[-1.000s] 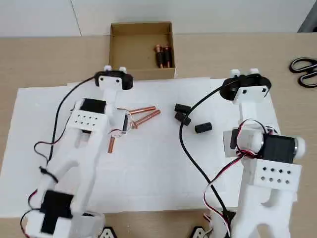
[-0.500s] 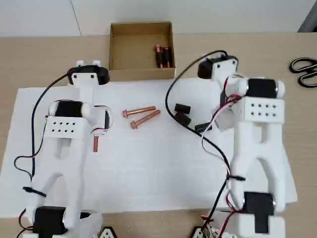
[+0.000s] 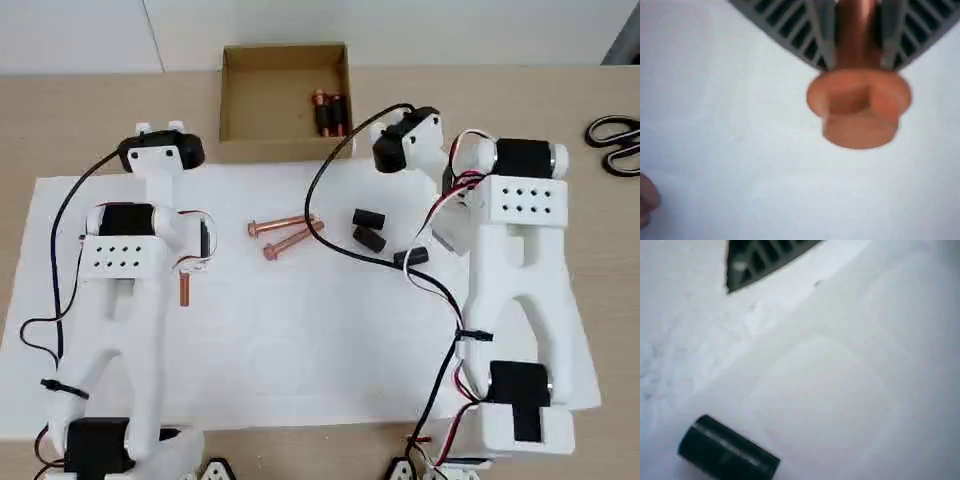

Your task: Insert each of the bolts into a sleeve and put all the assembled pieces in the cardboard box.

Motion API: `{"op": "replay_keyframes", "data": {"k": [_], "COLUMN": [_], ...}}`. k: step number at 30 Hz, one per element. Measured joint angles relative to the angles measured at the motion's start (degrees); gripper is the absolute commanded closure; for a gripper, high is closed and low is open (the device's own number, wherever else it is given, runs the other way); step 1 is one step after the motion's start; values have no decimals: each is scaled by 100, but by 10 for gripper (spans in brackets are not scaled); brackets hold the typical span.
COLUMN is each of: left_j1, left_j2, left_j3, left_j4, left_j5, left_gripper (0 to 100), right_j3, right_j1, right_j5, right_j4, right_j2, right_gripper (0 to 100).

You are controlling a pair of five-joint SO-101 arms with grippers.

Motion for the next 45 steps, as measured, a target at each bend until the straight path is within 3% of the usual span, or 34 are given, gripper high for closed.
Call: {"op": "replay_keyframes", "data": {"k": [4, 6, 14, 19, 25, 35, 45], "left_j1": [0, 0, 0, 0, 0, -202, -431], "left_j2": [0, 0, 0, -18, -18, -18, -18], "left_j3": [0, 0, 149, 149, 149, 149, 149], "left_j4": [0, 0, -123, -123, -123, 53, 211], "left_j5": [0, 0, 0, 0, -44, -932, -967], "left_gripper": [994, 994, 994, 994, 994, 994, 994], "right_j3": [0, 0, 0, 0, 0, 0, 0], "right_j1": [-176, -413, -826, -1002, -1292, -1310, -1292], "right_j5": [-176, -747, -4730, -6576, -6954, -7015, -8782], "right_j4": [-70, -158, -835, -835, -756, 35, -70], "right_j2": [299, 545, 1196, 1204, 1240, 1240, 1240], "right_gripper": [808, 808, 808, 805, 806, 805, 805]}}
